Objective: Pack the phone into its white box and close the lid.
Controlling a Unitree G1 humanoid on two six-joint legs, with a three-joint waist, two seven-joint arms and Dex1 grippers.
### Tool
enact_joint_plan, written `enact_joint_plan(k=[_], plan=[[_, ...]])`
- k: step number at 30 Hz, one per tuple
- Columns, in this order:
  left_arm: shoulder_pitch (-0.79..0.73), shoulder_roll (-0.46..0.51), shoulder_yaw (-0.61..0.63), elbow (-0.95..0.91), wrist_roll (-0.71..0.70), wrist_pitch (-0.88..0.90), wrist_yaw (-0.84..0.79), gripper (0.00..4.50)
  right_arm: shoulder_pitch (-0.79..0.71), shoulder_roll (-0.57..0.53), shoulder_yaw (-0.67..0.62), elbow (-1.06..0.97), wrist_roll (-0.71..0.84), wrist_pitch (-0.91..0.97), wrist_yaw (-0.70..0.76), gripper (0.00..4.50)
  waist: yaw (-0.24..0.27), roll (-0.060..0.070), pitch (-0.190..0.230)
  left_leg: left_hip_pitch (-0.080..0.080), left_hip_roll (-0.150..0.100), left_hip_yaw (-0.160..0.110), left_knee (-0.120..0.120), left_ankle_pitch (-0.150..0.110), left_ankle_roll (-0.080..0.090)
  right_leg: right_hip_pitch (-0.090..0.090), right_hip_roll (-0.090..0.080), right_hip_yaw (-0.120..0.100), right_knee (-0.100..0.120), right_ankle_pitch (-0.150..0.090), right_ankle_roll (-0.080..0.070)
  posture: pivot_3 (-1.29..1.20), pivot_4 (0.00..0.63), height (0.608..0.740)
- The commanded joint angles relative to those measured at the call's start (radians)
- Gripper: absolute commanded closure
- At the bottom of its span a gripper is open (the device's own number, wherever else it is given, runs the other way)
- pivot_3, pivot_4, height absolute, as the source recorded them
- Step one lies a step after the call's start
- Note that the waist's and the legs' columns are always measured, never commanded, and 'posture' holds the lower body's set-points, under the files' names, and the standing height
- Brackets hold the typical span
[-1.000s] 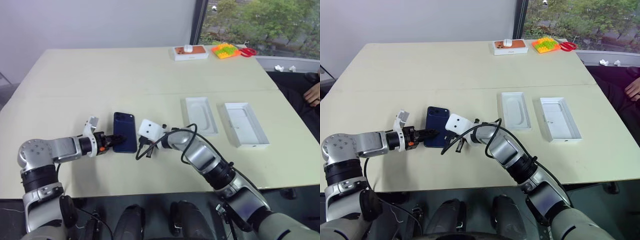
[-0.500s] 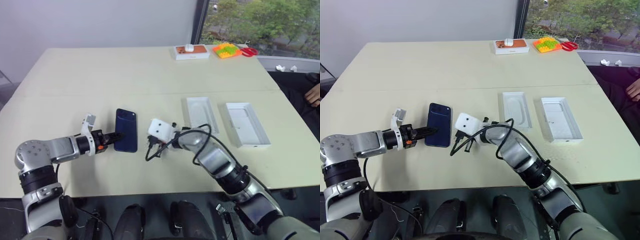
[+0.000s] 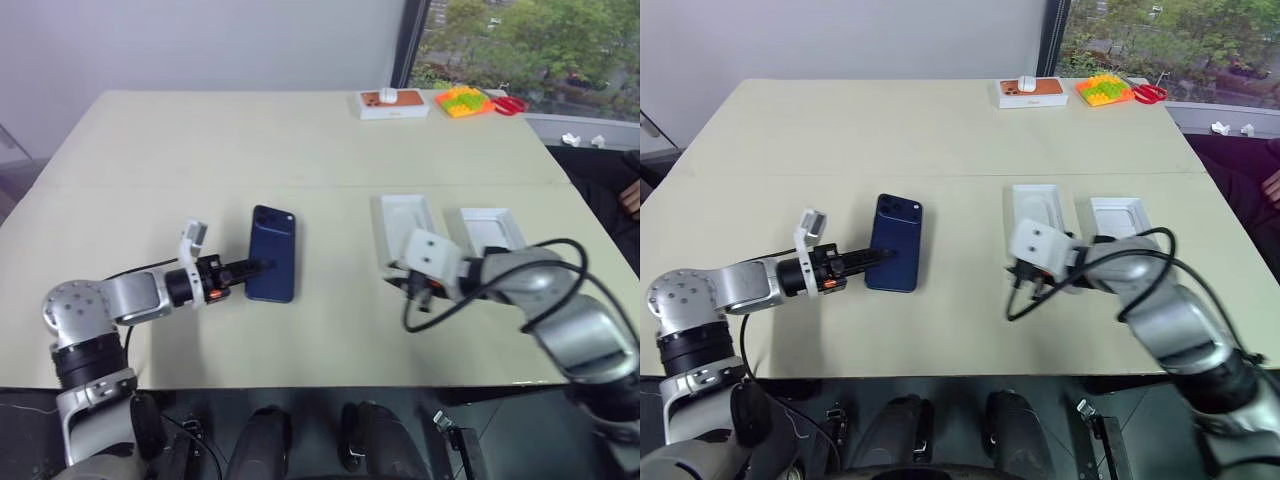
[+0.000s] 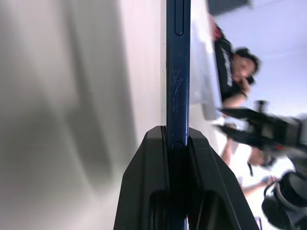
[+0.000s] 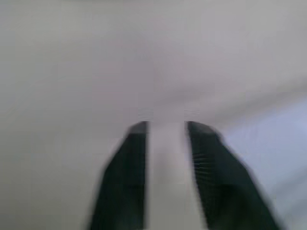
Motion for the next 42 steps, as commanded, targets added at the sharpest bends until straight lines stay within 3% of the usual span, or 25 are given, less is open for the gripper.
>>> enact_joint_plan(k=[1, 10, 18, 21, 25, 30, 34, 37, 42], plan=[[-0.029, -0.015, -0.023, -0.054, -0.053, 0.008, -0.003, 4.50, 0.006, -0.021, -0.034, 0.051, 0.009, -0.104, 0.017, 1.70, -0.007, 0.000, 0.001, 0.000, 0.000, 0.000, 0.000, 0.000, 0.000, 0.000, 0.000, 0.000, 0.000, 0.000, 0.000, 0.00, 0.150, 0.740], [-0.034, -0.046, -0.038, -0.061, -0.057, 0.006, 0.015, 4.50, -0.064, -0.001, 0.024, 0.306, -0.054, -0.334, 0.046, 1.70, -0.005, 0.000, 0.001, 0.001, 0.002, 0.000, 0.000, 0.000, 0.000, 0.000, 0.003, 0.000, 0.001, 0.000, 0.000, 0.00, 0.150, 0.740], [-0.029, -0.055, -0.034, -0.061, -0.061, -0.003, 0.033, 4.50, -0.141, 0.038, 0.075, 0.458, -0.083, -0.420, 0.094, 1.70, 0.006, 0.000, 0.002, 0.000, 0.002, 0.000, 0.001, 0.000, -0.001, 0.000, 0.003, 0.000, 0.001, 0.000, 0.000, 0.00, 0.150, 0.740], [-0.023, -0.052, -0.019, -0.057, -0.070, -0.010, 0.043, 4.50, -0.135, 0.034, 0.081, 0.463, -0.084, -0.442, 0.121, 2.54, 0.007, 0.000, 0.002, 0.000, 0.001, 0.000, 0.001, 0.001, -0.001, 0.000, 0.002, 0.000, 0.001, 0.000, 0.000, 0.00, 0.150, 0.740], [-0.021, -0.046, -0.011, -0.052, -0.085, -0.018, 0.057, 4.50, -0.121, 0.028, 0.072, 0.422, -0.074, -0.444, 0.145, 4.24, 0.006, 0.000, 0.002, 0.000, 0.001, 0.000, 0.001, 0.001, -0.002, 0.000, 0.001, 0.000, 0.001, 0.000, 0.000, 0.00, 0.150, 0.740], [-0.027, -0.038, -0.003, -0.039, -0.089, -0.022, 0.063, 4.50, -0.090, 0.014, 0.062, 0.323, -0.069, -0.432, 0.161, 4.32, 0.005, 0.000, 0.002, 0.001, 0.002, 0.000, 0.001, 0.002, -0.003, 0.000, 0.002, 0.000, 0.002, 0.000, 0.000, 0.00, 0.150, 0.740], [-0.037, -0.026, -0.002, -0.024, -0.092, -0.029, 0.066, 4.50, -0.049, 0.029, 0.072, 0.129, -0.043, -0.314, 0.154, 4.32, 0.005, 0.000, 0.002, 0.001, 0.002, -0.001, 0.001, 0.002, -0.003, 0.000, 0.002, 0.000, 0.002, 0.000, 0.000, 0.00, 0.150, 0.740], [-0.052, -0.019, -0.006, -0.003, -0.088, -0.037, 0.065, 4.50, -0.027, 0.099, 0.166, -0.020, -0.090, -0.188, 0.093, 4.32, 0.005, 0.000, 0.002, 0.001, 0.002, -0.001, 0.001, 0.003, -0.004, 0.000, 0.002, 0.000, 0.002, 0.000, 0.000, 0.00, 0.150, 0.740], [-0.072, -0.007, -0.015, 0.021, -0.088, -0.038, 0.056, 4.50, -0.056, 0.239, 0.273, -0.040, -0.179, -0.043, -0.035, 4.32, 0.004, 0.000, 0.002, 0.001, 0.002, -0.002, 0.001, 0.006, -0.011, 0.000, 0.002, 0.000, 0.003, 0.000, 0.000, 0.00, 0.150, 0.740]])
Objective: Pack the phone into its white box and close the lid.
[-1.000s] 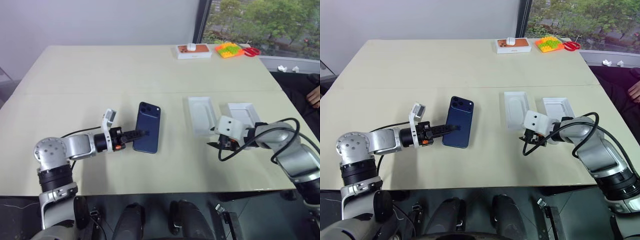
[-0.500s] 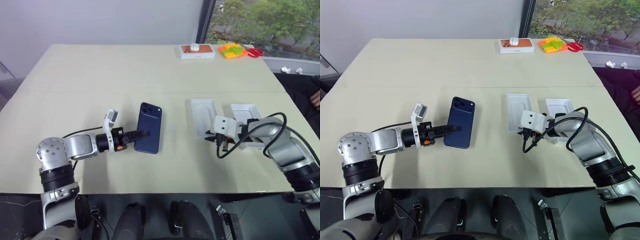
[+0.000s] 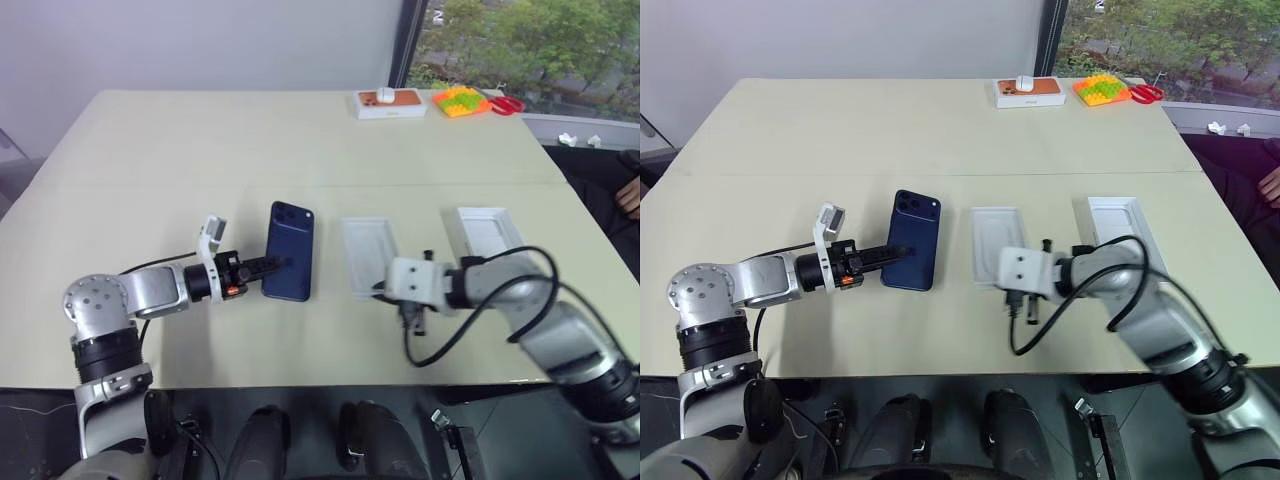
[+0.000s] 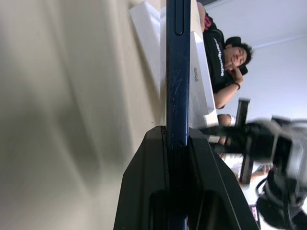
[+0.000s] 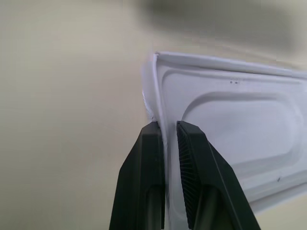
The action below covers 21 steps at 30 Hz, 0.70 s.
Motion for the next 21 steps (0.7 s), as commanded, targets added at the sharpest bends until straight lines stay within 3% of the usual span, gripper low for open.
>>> enact_joint_plan(k=[1, 8, 9, 10, 12, 21], plan=[[-0.036, 0.017, 0.014, -0.002, -0.036, -0.013, -0.021, 4.50, -0.019, 0.051, 0.064, -0.023, -0.044, 0.081, -0.059, 4.32, 0.000, 0.000, 0.000, 0.000, 0.000, 0.000, 0.000, 0.002, -0.003, 0.000, 0.000, 0.000, 0.000, 0.000, 0.000, 0.00, 0.150, 0.740], [-0.071, 0.037, 0.029, 0.034, -0.057, -0.011, -0.020, 4.50, -0.019, 0.064, 0.078, -0.032, -0.038, 0.099, -0.071, 4.32, 0.001, 0.000, 0.000, 0.000, -0.001, 0.000, 0.000, -0.001, 0.002, 0.000, 0.000, 0.000, 0.000, 0.000, 0.000, 0.00, 0.150, 0.740], [-0.075, 0.037, 0.028, 0.035, -0.059, -0.010, -0.017, 4.50, -0.018, 0.062, 0.073, -0.037, -0.029, 0.090, -0.065, 3.48, 0.001, 0.000, 0.000, 0.000, -0.001, 0.000, 0.000, -0.001, 0.002, 0.000, 0.000, 0.000, 0.000, 0.000, 0.000, 0.00, 0.150, 0.740], [-0.082, 0.034, 0.026, 0.038, -0.062, -0.008, -0.010, 4.50, -0.014, 0.062, 0.054, -0.049, -0.011, 0.074, -0.060, 3.24, 0.001, 0.000, 0.000, 0.000, -0.001, 0.000, 0.000, -0.001, 0.002, 0.000, 0.000, 0.000, 0.000, 0.000, 0.000, 0.00, 0.150, 0.740], [-0.089, 0.030, 0.023, 0.042, -0.070, -0.005, -0.001, 4.50, -0.010, 0.062, 0.024, -0.064, 0.011, 0.053, -0.059, 2.23, 0.000, 0.000, 0.000, 0.000, -0.001, 0.000, 0.000, -0.002, 0.003, 0.000, 0.000, 0.000, 0.000, 0.000, 0.000, 0.00, 0.150, 0.740], [-0.233, -0.087, -0.057, 0.150, -0.054, 0.032, 0.169, 4.50, 0.007, 0.011, -0.200, -0.122, 0.194, 0.082, -0.023, 2.23, 0.005, -0.001, 0.000, -0.001, -0.002, -0.001, 0.000, -0.003, 0.005, 0.001, 0.000, -0.001, -0.001, 0.000, 0.000, 0.00, 0.150, 0.740]])
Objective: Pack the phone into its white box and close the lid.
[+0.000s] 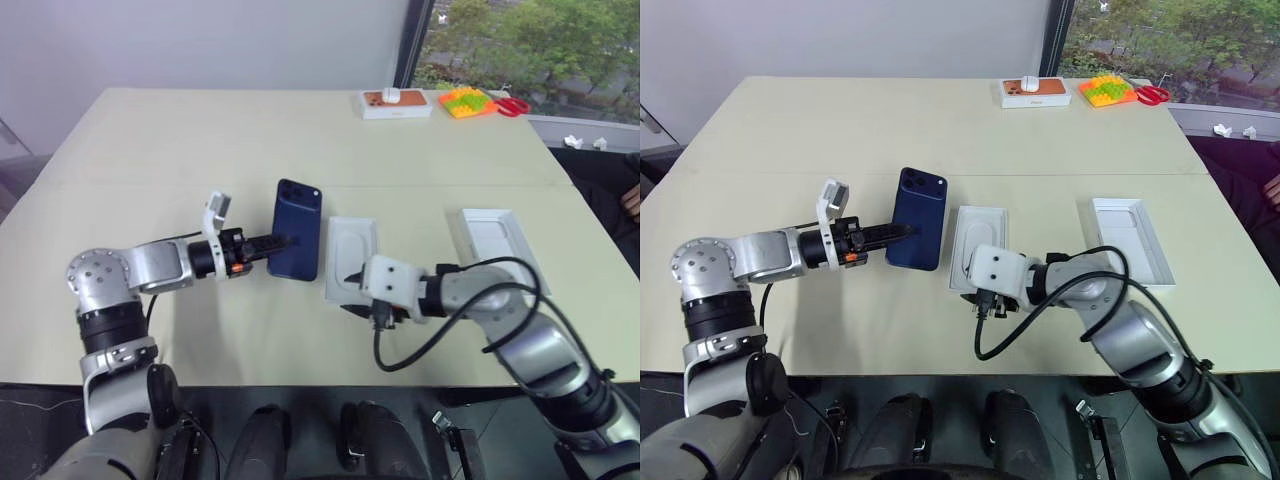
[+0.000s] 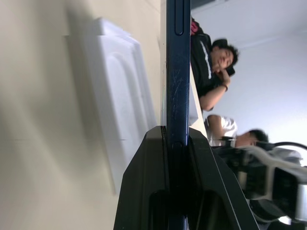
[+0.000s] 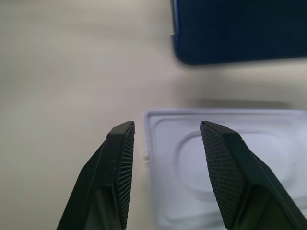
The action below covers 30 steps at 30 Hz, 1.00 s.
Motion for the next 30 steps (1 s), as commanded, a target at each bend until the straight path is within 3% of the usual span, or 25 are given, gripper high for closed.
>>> enact_joint_plan(k=[1, 15, 30], plan=[[-0.053, -0.060, -0.039, 0.034, -0.014, 0.008, 0.082, 4.50, 0.009, -0.034, -0.075, -0.020, 0.041, 0.002, -0.006, 2.23, 0.000, 0.000, 0.000, 0.000, 0.000, 0.000, 0.000, 0.000, 0.000, 0.000, -0.001, 0.000, 0.000, 0.000, 0.000, 0.00, 0.150, 0.740], [-0.088, -0.222, -0.048, 0.117, -0.048, 0.002, 0.319, 4.50, 0.112, -0.132, -0.168, -0.001, 0.051, -0.002, -0.082, 2.23, -0.001, 0.000, 0.000, 0.001, 0.001, 0.000, 0.000, 0.000, 0.001, 0.000, 0.002, 0.000, 0.002, 0.000, 0.000, 0.00, 0.150, 0.740], [-0.066, -0.298, -0.035, 0.051, -0.036, -0.105, 0.415, 4.50, 0.134, -0.141, -0.151, 0.021, 0.054, -0.020, -0.121, 2.23, 0.000, 0.000, 0.000, 0.000, 0.000, 0.000, 0.000, 0.001, -0.001, 0.000, 0.001, 0.000, 0.001, 0.000, 0.000, 0.00, 0.150, 0.740]])
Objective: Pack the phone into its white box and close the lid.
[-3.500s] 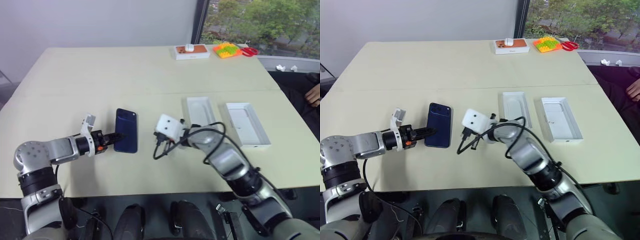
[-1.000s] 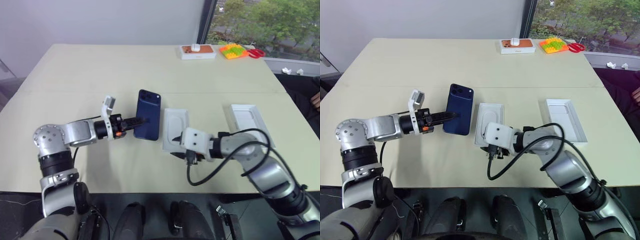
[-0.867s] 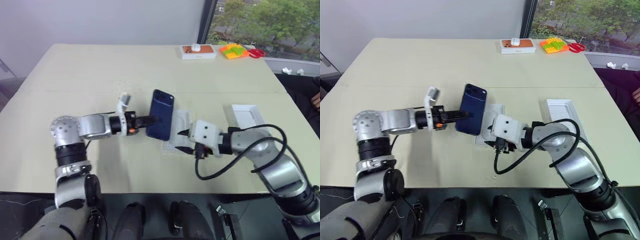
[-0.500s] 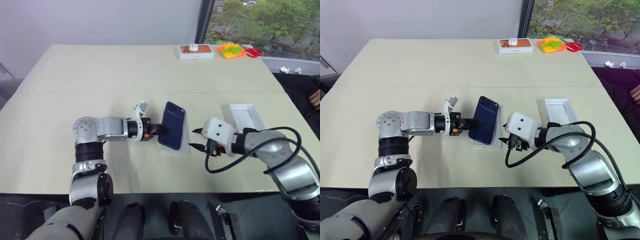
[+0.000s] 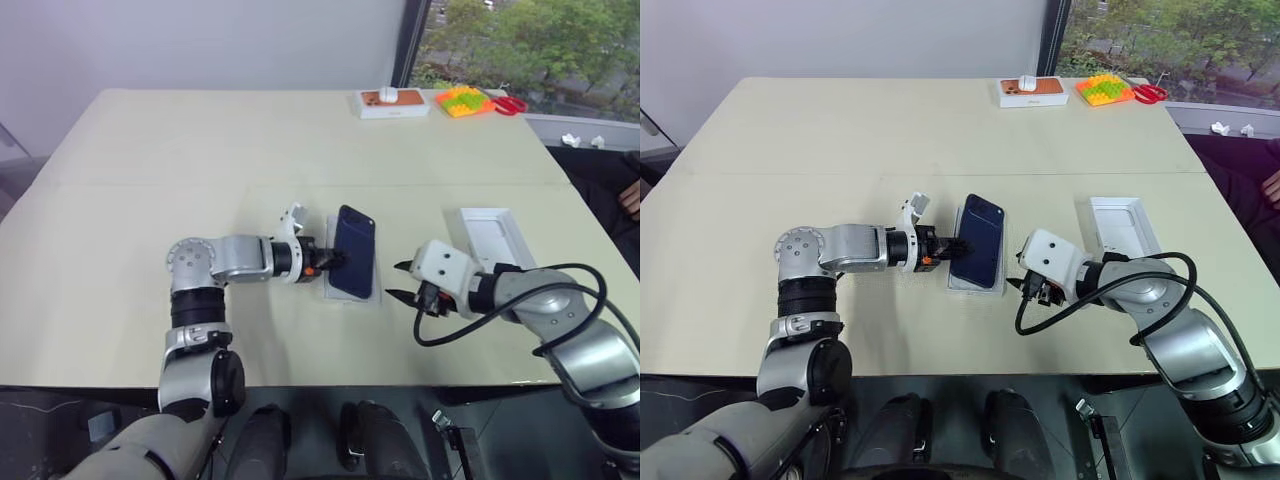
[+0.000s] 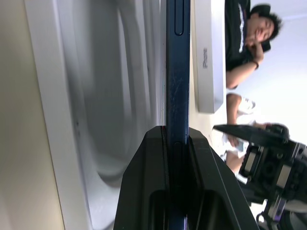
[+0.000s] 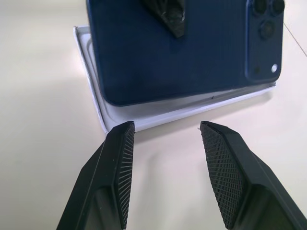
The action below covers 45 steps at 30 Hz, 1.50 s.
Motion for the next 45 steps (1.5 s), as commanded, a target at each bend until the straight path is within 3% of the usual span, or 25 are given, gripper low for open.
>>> enact_joint_plan(k=[1, 11, 15, 20, 21, 33, 37, 40, 43, 45], plan=[[-0.005, -0.015, 0.005, -0.050, -0.017, -0.033, -0.001, 4.50, -0.012, -0.010, -0.010, -0.001, -0.001, -0.020, -0.009, 2.23, 0.000, 0.000, 0.000, 0.000, 0.000, 0.000, 0.000, 0.000, 0.000, 0.000, 0.000, 0.000, 0.000, 0.000, 0.000, 0.00, 0.150, 0.740], [0.010, -0.024, -0.011, -0.060, -0.035, -0.027, 0.013, 4.50, -0.017, -0.011, -0.010, 0.004, 0.004, -0.029, -0.013, 2.23, 0.000, 0.000, 0.000, 0.000, -0.002, 0.000, 0.000, 0.003, -0.005, 0.000, 0.000, 0.000, 0.000, 0.000, 0.000, 0.00, 0.150, 0.740], [0.012, -0.018, -0.012, -0.062, -0.045, -0.021, 0.014, 2.76, -0.019, -0.010, -0.009, 0.003, 0.004, -0.027, -0.016, 2.19, 0.000, 0.000, 0.000, 0.000, -0.002, 0.000, 0.000, 0.003, -0.004, 0.000, 0.000, 0.000, 0.000, 0.000, 0.000, 0.00, 0.150, 0.740], [0.013, 0.001, -0.004, -0.067, -0.091, -0.009, 0.024, 0.23, -0.024, -0.007, -0.008, 0.001, 0.004, -0.023, -0.019, 2.19, -0.001, 0.000, 0.000, 0.000, -0.001, 0.000, 0.000, 0.002, -0.004, 0.000, 0.000, 0.000, 0.000, 0.000, 0.000, 0.00, 0.150, 0.740], [0.016, 0.012, -0.005, -0.070, -0.104, -0.003, 0.026, 0.06, -0.025, -0.007, -0.008, 0.001, 0.004, -0.023, -0.020, 2.19, -0.001, 0.000, 0.000, 0.000, -0.001, 0.000, 0.000, 0.002, -0.004, 0.000, 0.000, 0.000, 0.000, 0.000, 0.000, 0.00, 0.150, 0.740], [0.017, 0.338, -0.060, -0.143, -0.316, 0.008, -0.116, 0.06, -0.058, -0.002, 0.001, 0.037, 0.002, -0.033, -0.019, 2.19, -0.001, 0.000, 0.000, 0.000, 0.000, 0.000, 0.000, 0.003, -0.006, 0.000, 0.000, 0.000, 0.001, 0.000, 0.000, 0.00, 0.150, 0.740], [0.048, 0.462, -0.124, -0.254, -0.107, -0.064, -0.276, 0.06, -0.078, 0.016, 0.007, 0.054, 0.005, -0.032, -0.026, 2.19, -0.001, 0.000, 0.000, 0.000, 0.000, 0.000, 0.000, 0.004, -0.007, 0.000, 0.000, 0.000, 0.000, 0.000, 0.000, 0.00, 0.150, 0.740], [0.116, 0.545, -0.215, -0.386, 0.156, -0.308, -0.464, 0.06, -0.090, 0.032, 0.007, 0.065, 0.005, -0.024, -0.038, 2.19, -0.004, 0.000, 0.000, 0.001, -0.001, 0.001, -0.001, 0.004, -0.007, 0.000, 0.001, 0.000, 0.000, 0.000, 0.000, 0.00, 0.150, 0.740], [0.225, 0.615, -0.325, -0.496, 0.534, -0.761, -0.658, 0.00, -0.111, 0.063, -0.002, 0.088, 0.009, -0.003, -0.071, 3.08, -0.004, 0.001, 0.000, 0.001, 0.000, 0.002, -0.002, 0.004, -0.007, 0.000, 0.001, 0.001, 0.000, 0.000, -0.001, 0.00, 0.150, 0.740], [0.253, 0.641, -0.385, -0.465, 0.590, -0.797, -0.778, 0.26, -0.117, 0.069, -0.007, 0.097, 0.010, 0.008, -0.080, 4.07, -0.001, 0.001, 0.000, 0.001, 0.001, 0.003, -0.002, 0.004, -0.007, 0.000, 0.001, 0.001, -0.001, 0.000, -0.002, 0.00, 0.150, 0.740]])
